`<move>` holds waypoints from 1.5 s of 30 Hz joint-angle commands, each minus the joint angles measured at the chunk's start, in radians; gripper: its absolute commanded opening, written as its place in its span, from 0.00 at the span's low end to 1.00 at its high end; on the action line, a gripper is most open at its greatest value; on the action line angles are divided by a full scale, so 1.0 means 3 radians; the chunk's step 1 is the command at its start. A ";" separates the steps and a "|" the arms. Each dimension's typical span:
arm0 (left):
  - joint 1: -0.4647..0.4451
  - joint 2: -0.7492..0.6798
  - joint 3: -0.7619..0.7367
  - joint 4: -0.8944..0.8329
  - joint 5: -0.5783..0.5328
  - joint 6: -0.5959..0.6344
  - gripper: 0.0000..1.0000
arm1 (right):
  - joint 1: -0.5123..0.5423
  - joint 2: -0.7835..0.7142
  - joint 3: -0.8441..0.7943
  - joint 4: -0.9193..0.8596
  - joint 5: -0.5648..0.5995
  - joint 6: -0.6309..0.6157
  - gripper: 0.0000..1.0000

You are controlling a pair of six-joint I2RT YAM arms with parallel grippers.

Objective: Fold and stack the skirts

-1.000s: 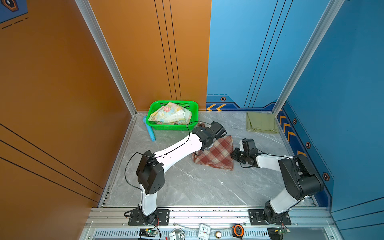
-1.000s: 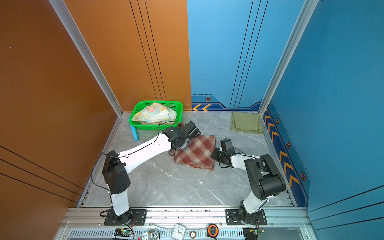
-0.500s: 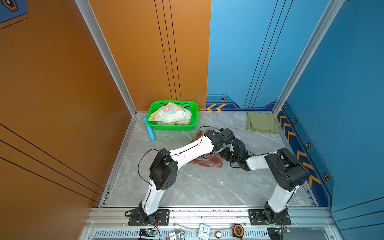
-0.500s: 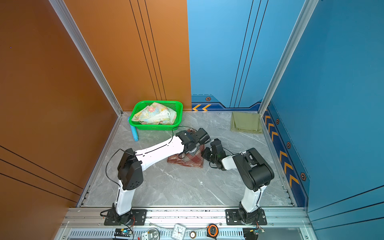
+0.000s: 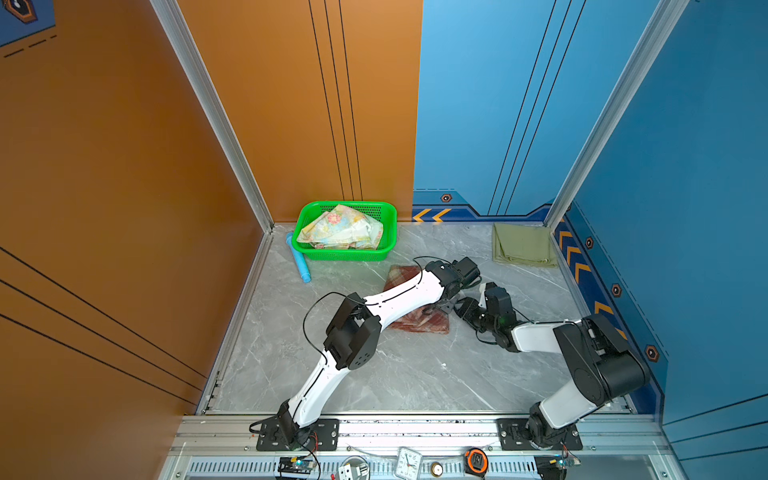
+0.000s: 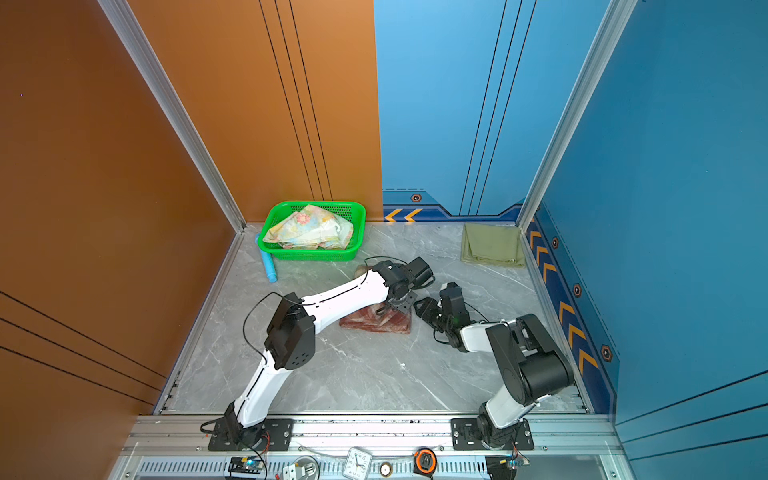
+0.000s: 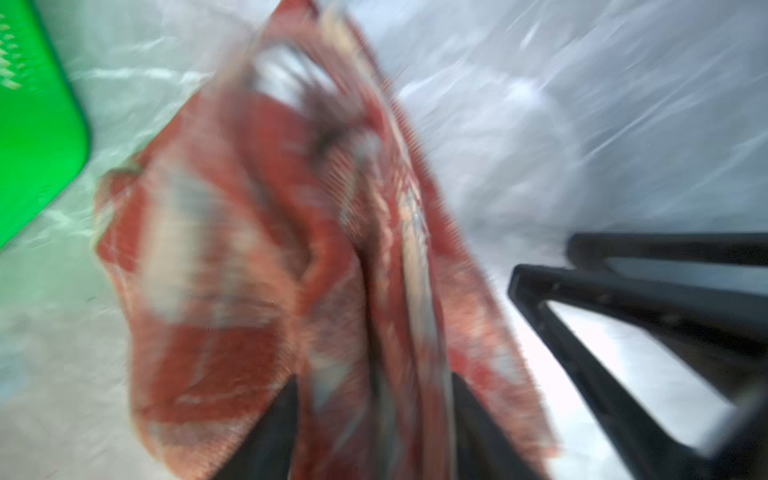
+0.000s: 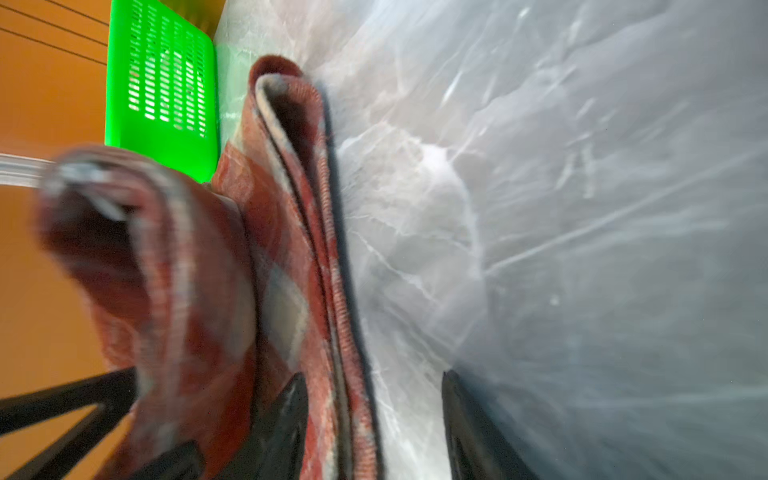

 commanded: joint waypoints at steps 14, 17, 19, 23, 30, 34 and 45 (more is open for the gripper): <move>0.0507 -0.1189 -0.1035 0.0703 0.0950 -0.0253 0.91 | -0.0051 -0.0525 0.0187 -0.1254 0.0057 -0.0570 0.60; 0.0715 -0.1383 -0.1478 0.0930 0.1045 -0.0273 0.91 | 0.0116 -0.0551 0.0337 -0.1376 0.0161 -0.0589 0.61; 0.0825 -0.1416 -0.1641 0.1001 0.1096 -0.0262 0.90 | 0.0216 -0.0512 0.0437 -0.1405 0.0239 -0.0577 0.61; 0.0983 -0.1400 -0.1837 0.1139 0.1144 -0.0252 0.91 | 0.0363 -0.0284 0.0747 -0.1431 0.0332 -0.0520 0.61; 0.1160 -0.1194 -0.2107 0.1365 0.1227 -0.0266 0.89 | 0.0519 0.0330 0.1346 -0.1526 0.0371 -0.0474 0.59; 0.1247 -0.1069 -0.2232 0.1535 0.1260 -0.0299 0.88 | 0.0616 0.0587 0.1526 -0.1518 0.0379 -0.0462 0.50; 0.1391 -0.0870 -0.2350 0.1586 0.1239 -0.0380 0.82 | 0.0328 0.0460 0.1519 -0.1684 0.0041 -0.0697 0.00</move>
